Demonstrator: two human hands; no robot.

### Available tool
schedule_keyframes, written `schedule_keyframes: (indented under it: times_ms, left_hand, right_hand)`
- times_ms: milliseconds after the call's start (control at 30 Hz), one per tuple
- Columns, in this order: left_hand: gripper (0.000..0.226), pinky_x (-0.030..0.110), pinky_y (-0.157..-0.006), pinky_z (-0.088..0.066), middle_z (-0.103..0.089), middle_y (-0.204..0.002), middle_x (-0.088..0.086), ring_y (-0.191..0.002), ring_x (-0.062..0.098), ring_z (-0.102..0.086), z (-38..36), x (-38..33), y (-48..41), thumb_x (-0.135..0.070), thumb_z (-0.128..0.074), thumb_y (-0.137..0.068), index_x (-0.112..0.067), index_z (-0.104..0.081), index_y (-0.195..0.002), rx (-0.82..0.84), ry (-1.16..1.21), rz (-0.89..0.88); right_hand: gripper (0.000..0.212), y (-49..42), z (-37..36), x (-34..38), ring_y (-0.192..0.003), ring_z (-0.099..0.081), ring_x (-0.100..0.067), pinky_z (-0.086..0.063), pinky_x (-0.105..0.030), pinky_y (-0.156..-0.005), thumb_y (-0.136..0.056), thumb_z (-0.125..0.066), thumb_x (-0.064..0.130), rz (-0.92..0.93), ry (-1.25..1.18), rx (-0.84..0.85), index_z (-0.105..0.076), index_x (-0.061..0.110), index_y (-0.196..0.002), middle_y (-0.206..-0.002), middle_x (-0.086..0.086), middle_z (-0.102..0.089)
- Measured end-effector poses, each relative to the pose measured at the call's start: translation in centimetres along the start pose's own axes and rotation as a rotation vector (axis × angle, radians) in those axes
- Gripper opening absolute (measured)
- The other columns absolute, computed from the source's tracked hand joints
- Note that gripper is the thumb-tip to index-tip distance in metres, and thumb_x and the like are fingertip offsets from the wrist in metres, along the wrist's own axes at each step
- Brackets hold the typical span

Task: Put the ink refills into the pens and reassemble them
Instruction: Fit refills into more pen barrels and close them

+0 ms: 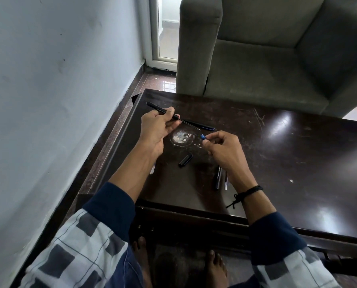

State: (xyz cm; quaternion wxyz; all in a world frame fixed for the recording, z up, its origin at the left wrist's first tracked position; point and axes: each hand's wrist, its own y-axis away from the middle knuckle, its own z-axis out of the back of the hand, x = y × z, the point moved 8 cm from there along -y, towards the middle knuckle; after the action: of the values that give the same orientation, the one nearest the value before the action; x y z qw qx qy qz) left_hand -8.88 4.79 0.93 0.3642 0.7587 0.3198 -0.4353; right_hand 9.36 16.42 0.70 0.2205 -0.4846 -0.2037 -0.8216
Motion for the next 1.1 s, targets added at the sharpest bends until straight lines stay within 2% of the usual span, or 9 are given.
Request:
schedule_keyframes:
  times_ms: [100, 233, 400, 567, 733, 933, 1033, 1100]
  left_hand:
    - [0.006, 0.024, -0.073, -0.060, -0.072, -0.093, 0.017, -0.089, 0.024, -0.074, -0.2, 0.4, 0.0, -0.008, -0.068, -0.096, -0.003, -0.068, -0.093, 0.007, 0.019, 0.019]
    - [0.006, 0.025, -0.073, -0.060, -0.073, -0.090, 0.016, -0.083, 0.020, -0.075, -0.5, 0.8, 0.0, -0.009, -0.069, -0.096, -0.002, -0.067, -0.095, 0.019, 0.020, 0.030]
    - [0.007, 0.025, -0.072, -0.060, -0.073, -0.088, 0.015, -0.078, 0.020, -0.075, -0.6, 0.8, 0.1, -0.008, -0.069, -0.095, -0.002, -0.066, -0.094, 0.031, 0.018, 0.033]
    - [0.008, 0.025, -0.072, -0.060, -0.073, -0.089, 0.016, -0.077, 0.021, -0.074, -0.8, 0.8, 0.3, -0.008, -0.069, -0.095, 0.000, -0.067, -0.096, 0.053, 0.001, 0.045]
    - [0.008, 0.024, -0.072, -0.060, -0.073, -0.093, 0.019, -0.078, 0.021, -0.074, -0.8, 0.7, 0.5, -0.008, -0.069, -0.095, -0.001, -0.067, -0.095, 0.054, -0.006, 0.041]
    - [0.008, 0.025, -0.073, -0.060, -0.074, -0.094, 0.020, -0.079, 0.023, -0.075, -0.9, 0.7, 0.5, -0.009, -0.069, -0.095, -0.001, -0.068, -0.096, 0.062, -0.018, 0.043]
    - [0.009, 0.026, -0.074, -0.061, -0.074, -0.092, 0.019, -0.079, 0.023, -0.074, -0.9, 0.7, 0.5, -0.008, -0.069, -0.095, 0.000, -0.067, -0.097, 0.062, -0.016, 0.043]
    - [0.011, 0.026, -0.075, -0.061, -0.074, -0.092, 0.019, -0.080, 0.024, -0.075, -0.9, 0.7, 0.5, -0.009, -0.069, -0.096, 0.001, -0.067, -0.099, 0.068, -0.018, 0.043]
  right_hand:
    - [0.004, 0.2, -0.5, 0.1, -0.085, -0.068, -0.016, -0.059, -0.042, -0.078, -0.093, -0.072, 0.030, 0.003, 0.094, 0.037, -0.071, 0.030, -0.097, -0.089, 0.006, -0.069]
    - [0.011, 1.0, -1.9, 0.5, -0.088, -0.063, -0.011, -0.056, -0.036, -0.081, -0.094, -0.071, 0.031, 0.048, 0.395, 0.111, -0.069, 0.029, -0.104, -0.089, 0.013, -0.063]
    - [0.015, 1.4, -3.2, 0.4, -0.104, -0.064, -0.019, -0.046, -0.031, -0.077, -0.092, -0.072, 0.028, 0.099, 0.601, 0.143, -0.069, 0.025, -0.107, -0.108, 0.003, -0.070]
    - [0.016, 1.7, -3.4, 0.2, -0.106, -0.064, -0.022, -0.042, -0.029, -0.074, -0.092, -0.069, 0.026, 0.133, 0.744, 0.162, -0.068, 0.024, -0.108, -0.114, 0.000, -0.069]
    - [0.015, 2.0, -3.7, 0.3, -0.104, -0.065, -0.021, -0.051, -0.033, -0.077, -0.094, -0.068, 0.025, 0.141, 0.783, 0.190, -0.067, 0.022, -0.109, -0.114, 0.000, -0.069]
    - [0.018, 2.0, -3.6, 0.5, -0.107, -0.064, -0.021, -0.051, -0.034, -0.079, -0.094, -0.068, 0.027, 0.150, 0.806, 0.189, -0.066, 0.022, -0.111, -0.117, 0.000, -0.068]
    - [0.023, 1.8, -3.5, 0.3, -0.104, -0.064, -0.020, -0.046, -0.032, -0.075, -0.091, -0.074, 0.039, 0.124, 0.799, 0.195, -0.067, 0.025, -0.109, -0.113, 0.003, -0.068]
    - [0.027, 1.6, -2.9, 0.3, -0.095, -0.064, -0.016, -0.048, -0.033, -0.074, -0.087, -0.076, 0.047, 0.090, 0.739, 0.176, -0.067, 0.027, -0.103, -0.105, 0.007, -0.067]
